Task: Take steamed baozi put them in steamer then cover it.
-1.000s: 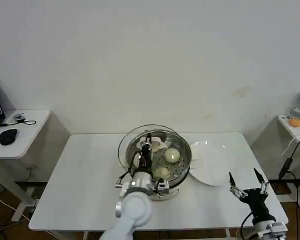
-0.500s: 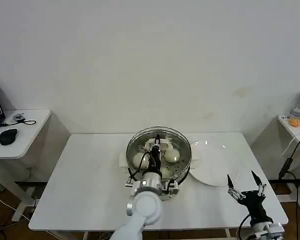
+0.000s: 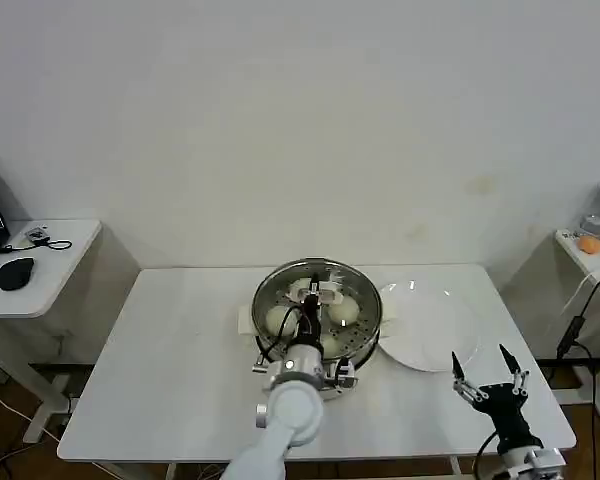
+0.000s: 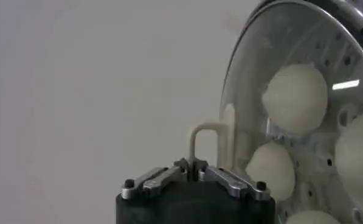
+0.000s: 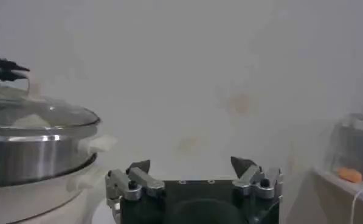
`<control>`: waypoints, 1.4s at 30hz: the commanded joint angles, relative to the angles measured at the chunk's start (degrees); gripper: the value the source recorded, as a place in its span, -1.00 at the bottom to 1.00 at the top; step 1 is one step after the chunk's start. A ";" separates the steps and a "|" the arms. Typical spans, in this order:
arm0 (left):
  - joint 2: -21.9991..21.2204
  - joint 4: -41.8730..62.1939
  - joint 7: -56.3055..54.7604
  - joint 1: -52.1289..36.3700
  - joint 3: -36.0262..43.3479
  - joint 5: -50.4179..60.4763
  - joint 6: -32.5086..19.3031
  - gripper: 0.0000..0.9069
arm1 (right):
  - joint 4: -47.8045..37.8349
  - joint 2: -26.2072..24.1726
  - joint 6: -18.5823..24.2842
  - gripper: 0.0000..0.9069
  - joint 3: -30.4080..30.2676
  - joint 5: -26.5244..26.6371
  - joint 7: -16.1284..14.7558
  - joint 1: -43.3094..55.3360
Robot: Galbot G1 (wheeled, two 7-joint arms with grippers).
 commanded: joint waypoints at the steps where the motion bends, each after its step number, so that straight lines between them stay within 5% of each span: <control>1: -0.39 0.82 -0.13 0.20 0.11 0.26 -0.01 -1.00 | -0.04 0.07 0.00 1.00 -0.36 -0.03 0.00 0.04; 8: -0.70 1.06 -0.59 0.30 0.01 0.04 -0.16 -1.00 | -0.19 0.20 0.16 1.00 -0.61 -0.12 -0.05 0.00; 9: -0.86 1.33 -1.24 0.27 -0.11 -0.14 -0.24 -0.38 | -0.19 0.20 0.17 1.00 -0.62 -0.14 -0.05 -0.03; 10: -0.96 1.49 -1.80 0.26 -0.14 -0.43 -0.25 1.00 | -0.20 0.22 0.21 1.00 -0.64 -0.12 -0.04 -0.06; 21: 0.83 -3.79 -1.57 1.69 0.21 -1.93 -0.23 1.00 | -0.31 0.52 0.27 1.00 -1.24 -0.56 -0.03 -0.05; 36: 9.98 -19.45 -1.84 9.45 0.92 -9.40 -1.48 1.00 | -0.36 1.00 0.50 1.00 -1.51 -1.15 0.00 -0.51; 42: 14.06 -25.02 -8.91 14.79 -7.40 -25.88 -4.82 1.00 | -0.09 0.64 -0.23 1.00 -1.89 -0.98 0.59 -1.26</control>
